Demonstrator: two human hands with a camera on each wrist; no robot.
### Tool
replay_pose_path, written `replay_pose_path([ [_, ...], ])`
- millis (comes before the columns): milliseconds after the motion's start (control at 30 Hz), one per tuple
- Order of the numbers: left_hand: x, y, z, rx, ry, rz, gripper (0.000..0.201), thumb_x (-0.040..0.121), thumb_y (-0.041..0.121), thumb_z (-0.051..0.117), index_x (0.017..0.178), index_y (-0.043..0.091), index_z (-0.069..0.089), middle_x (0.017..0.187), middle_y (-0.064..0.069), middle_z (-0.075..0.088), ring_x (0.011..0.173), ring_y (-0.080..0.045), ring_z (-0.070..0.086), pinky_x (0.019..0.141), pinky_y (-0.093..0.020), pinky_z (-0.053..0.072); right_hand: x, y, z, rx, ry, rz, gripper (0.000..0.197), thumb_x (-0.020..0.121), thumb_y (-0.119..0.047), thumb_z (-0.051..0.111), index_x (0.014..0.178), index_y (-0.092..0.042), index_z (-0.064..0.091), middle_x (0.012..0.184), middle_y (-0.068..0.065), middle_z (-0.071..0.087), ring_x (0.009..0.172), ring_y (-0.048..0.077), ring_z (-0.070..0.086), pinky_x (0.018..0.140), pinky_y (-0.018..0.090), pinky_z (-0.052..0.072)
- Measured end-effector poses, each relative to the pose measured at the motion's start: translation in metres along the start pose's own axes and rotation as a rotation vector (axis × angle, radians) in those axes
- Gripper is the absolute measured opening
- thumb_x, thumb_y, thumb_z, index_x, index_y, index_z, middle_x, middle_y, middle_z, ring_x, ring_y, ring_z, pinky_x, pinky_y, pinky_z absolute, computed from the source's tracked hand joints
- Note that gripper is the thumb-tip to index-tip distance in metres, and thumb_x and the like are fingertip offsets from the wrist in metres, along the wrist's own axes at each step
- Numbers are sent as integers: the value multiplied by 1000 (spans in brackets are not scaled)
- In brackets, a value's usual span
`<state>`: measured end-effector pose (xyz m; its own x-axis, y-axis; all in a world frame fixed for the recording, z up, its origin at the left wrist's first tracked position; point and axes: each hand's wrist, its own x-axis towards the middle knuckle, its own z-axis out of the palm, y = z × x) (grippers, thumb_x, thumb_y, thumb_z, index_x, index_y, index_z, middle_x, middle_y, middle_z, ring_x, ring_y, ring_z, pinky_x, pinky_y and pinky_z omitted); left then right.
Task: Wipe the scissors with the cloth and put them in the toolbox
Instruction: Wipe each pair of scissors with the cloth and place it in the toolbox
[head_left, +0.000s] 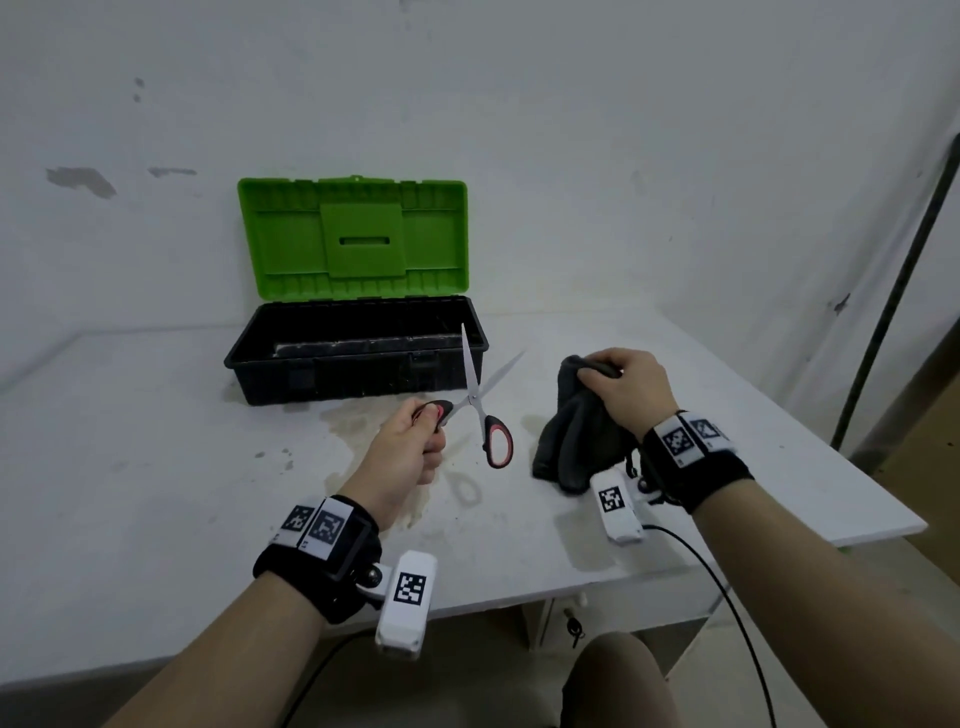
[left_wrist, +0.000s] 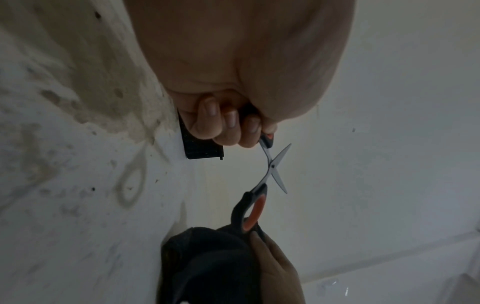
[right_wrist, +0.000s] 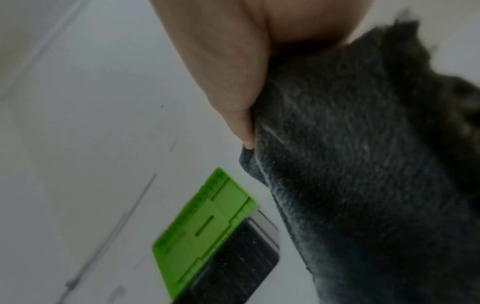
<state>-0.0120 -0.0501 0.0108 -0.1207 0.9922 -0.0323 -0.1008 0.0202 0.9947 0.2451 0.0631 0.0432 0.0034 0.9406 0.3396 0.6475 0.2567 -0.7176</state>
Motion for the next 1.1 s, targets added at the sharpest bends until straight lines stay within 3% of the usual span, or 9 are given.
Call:
replay_pose_path([
  [133,8,-4,1,-19,22,-12,19,109,23,38,96,15,50,62,5,34,52,-8,24,44,-19,19,4,9,20,-264,-216,-63,31,88,-25,65,118,-18,68,120,4,65,110,22,58,91,24,40],
  [300,9,-10,5,-31,40,-15,17,109,23,37,105,12,50,61,7,35,51,-9,24,46,-22,18,-12,14,35,-471,-572,-68,26,91,-38,59,112,-29,69,122,-3,64,109,20,58,94,33,46],
  [400,9,-13,11,-60,54,-9,18,109,23,37,101,13,50,61,6,35,50,-8,24,45,-22,17,-20,3,31,-495,-476,-99,28,92,-46,53,115,-36,65,124,-12,57,117,15,53,103,42,34],
  [467,10,-12,15,-74,72,-4,18,109,23,37,97,14,48,61,6,36,50,-8,25,44,-22,17,-28,-11,29,-356,-393,-113,32,92,-53,48,114,-36,64,118,-14,63,111,13,57,103,43,36],
  [567,11,-9,22,-102,83,7,20,109,24,37,94,15,48,61,6,36,49,-8,25,44,-22,17,-51,-37,29,102,-414,-57,32,93,-51,51,100,-25,69,92,-7,72,85,11,68,89,41,52],
  [700,3,-5,29,-147,71,24,20,109,25,37,96,15,48,63,5,37,52,-10,26,46,-23,19,-72,-54,35,337,-440,-55,12,92,-26,64,91,-14,67,79,3,69,73,18,73,69,30,50],
  [933,-9,-9,6,117,143,152,23,105,27,48,103,11,64,85,-2,59,67,-16,55,60,-31,51,-74,-60,34,570,-325,26,11,93,-12,62,101,-8,69,83,18,71,70,26,73,62,21,53],
  [1000,-11,-11,-1,175,139,175,18,100,29,59,103,17,72,79,1,64,69,-13,60,66,-28,54,-77,-62,38,615,-307,49,11,93,-12,63,102,-7,69,85,21,71,71,26,73,65,25,55],
  [1100,-12,-12,-2,142,145,171,14,96,22,66,99,12,76,77,1,67,68,-9,63,66,-22,53,-85,-66,48,654,-284,65,16,93,-13,63,107,-6,67,83,14,71,72,25,74,65,26,53],
])
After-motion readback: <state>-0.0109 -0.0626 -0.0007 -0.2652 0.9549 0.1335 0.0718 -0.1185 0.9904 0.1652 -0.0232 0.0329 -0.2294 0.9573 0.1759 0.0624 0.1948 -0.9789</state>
